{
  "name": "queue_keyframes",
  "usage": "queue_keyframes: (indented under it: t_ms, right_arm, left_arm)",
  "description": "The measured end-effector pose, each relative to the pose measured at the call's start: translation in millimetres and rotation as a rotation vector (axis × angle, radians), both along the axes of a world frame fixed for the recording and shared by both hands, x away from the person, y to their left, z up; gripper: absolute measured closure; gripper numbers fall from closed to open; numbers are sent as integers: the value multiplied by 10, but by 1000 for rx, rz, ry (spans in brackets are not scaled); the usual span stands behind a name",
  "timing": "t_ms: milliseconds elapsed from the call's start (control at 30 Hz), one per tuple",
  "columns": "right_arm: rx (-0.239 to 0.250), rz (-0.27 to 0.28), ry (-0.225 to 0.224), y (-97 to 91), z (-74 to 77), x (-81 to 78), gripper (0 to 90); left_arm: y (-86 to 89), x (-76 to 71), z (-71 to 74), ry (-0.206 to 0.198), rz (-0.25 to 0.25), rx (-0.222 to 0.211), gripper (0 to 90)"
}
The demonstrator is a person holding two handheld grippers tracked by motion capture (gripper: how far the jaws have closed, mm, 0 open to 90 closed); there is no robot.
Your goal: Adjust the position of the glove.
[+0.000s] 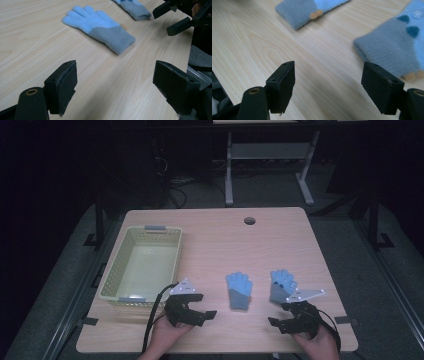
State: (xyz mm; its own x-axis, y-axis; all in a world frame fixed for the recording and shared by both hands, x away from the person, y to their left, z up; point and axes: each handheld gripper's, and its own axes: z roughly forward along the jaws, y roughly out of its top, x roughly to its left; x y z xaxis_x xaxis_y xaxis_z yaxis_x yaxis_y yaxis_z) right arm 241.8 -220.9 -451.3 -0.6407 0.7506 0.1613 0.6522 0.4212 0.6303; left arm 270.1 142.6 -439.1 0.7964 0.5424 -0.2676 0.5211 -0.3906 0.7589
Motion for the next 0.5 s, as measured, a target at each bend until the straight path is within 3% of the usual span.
queue_keyframes:
  t_ms: [367,500]
  right_arm:
    - [5,0,-9,-9,41,40,266]
    - [1,-8,-20,-26,127,97,265]
  left_arm:
    - [22,-3,5,-9,1,0,191]
    - [44,-11,26,-24,3,-1,188]
